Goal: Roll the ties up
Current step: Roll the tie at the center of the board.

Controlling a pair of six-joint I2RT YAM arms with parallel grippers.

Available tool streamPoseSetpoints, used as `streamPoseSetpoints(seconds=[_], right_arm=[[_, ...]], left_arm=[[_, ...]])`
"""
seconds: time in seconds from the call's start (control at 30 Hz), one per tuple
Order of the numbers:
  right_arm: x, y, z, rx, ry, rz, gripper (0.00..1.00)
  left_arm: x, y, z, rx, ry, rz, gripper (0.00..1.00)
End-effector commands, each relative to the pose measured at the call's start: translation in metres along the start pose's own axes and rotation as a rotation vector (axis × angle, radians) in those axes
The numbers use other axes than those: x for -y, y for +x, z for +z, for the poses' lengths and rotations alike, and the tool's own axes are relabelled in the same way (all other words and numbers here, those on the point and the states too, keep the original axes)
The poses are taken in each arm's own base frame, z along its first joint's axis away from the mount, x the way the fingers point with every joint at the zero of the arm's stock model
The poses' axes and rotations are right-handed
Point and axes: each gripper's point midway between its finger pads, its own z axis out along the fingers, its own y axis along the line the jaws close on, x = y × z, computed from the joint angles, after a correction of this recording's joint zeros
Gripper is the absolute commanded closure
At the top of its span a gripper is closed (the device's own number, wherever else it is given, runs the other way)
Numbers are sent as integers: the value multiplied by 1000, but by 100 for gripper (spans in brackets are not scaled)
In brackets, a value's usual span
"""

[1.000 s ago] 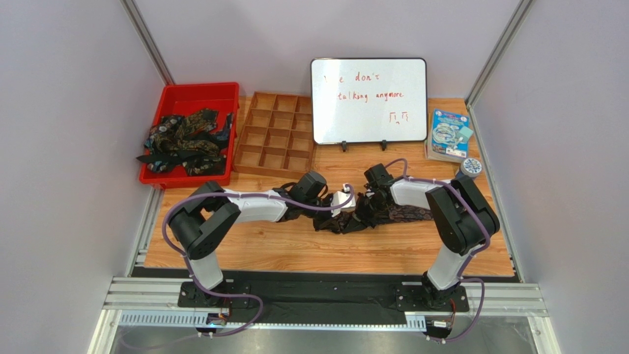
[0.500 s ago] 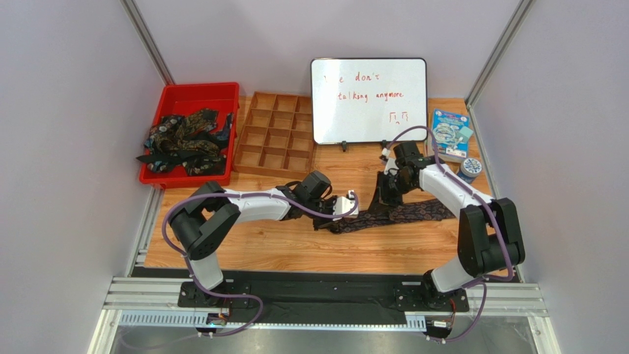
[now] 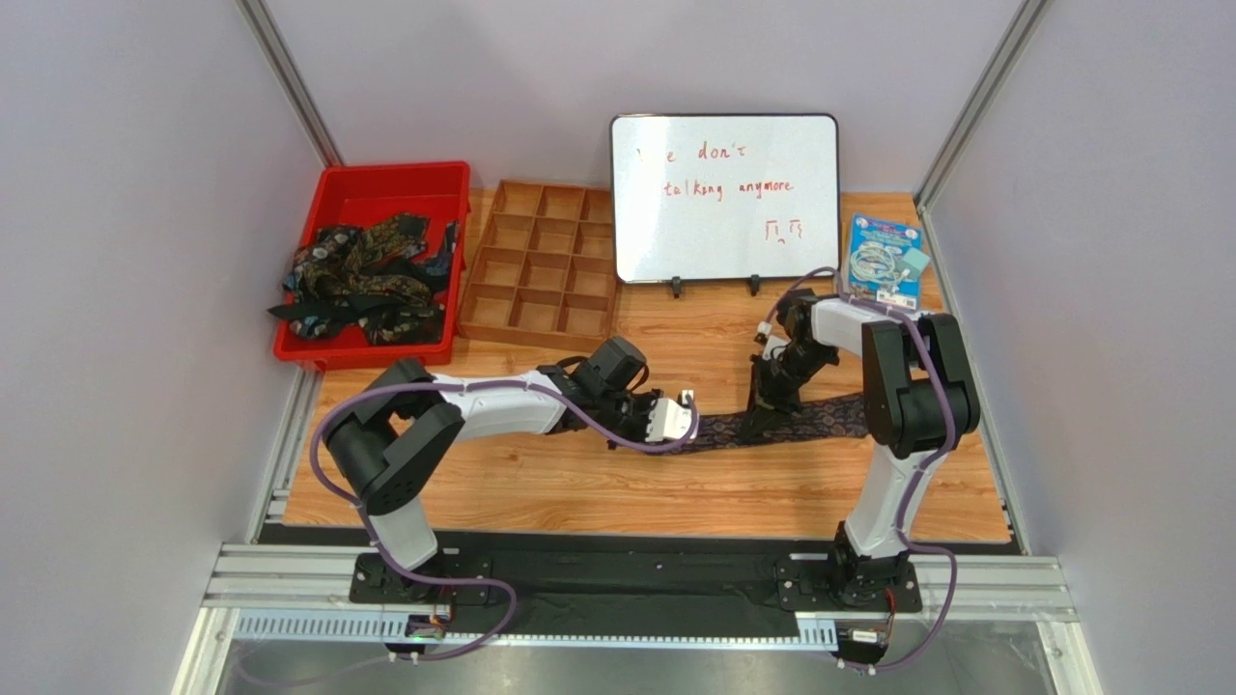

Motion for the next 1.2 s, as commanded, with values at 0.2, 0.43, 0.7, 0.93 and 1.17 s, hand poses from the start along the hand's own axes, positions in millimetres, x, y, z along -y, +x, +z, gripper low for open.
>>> streamPoseSetpoints(seconds=[0.2, 0.43, 0.7, 0.93, 1.17], right_arm=[[1, -20, -24, 132, -11, -94, 100], [-74, -15, -68, 236, -314, -193, 75], [-112, 3, -31, 153, -402, -225, 66], [-119, -2, -9, 133, -393, -259, 53], [-125, 13, 14, 95, -386, -315, 49]], left_arm=[[20, 9, -3, -6, 121, 134, 94], [26, 12, 1, -9, 177, 129, 92], [29, 14, 3, 0, 207, 124, 89], [29, 16, 3, 9, 219, 115, 89], [27, 15, 3, 29, 228, 92, 88]])
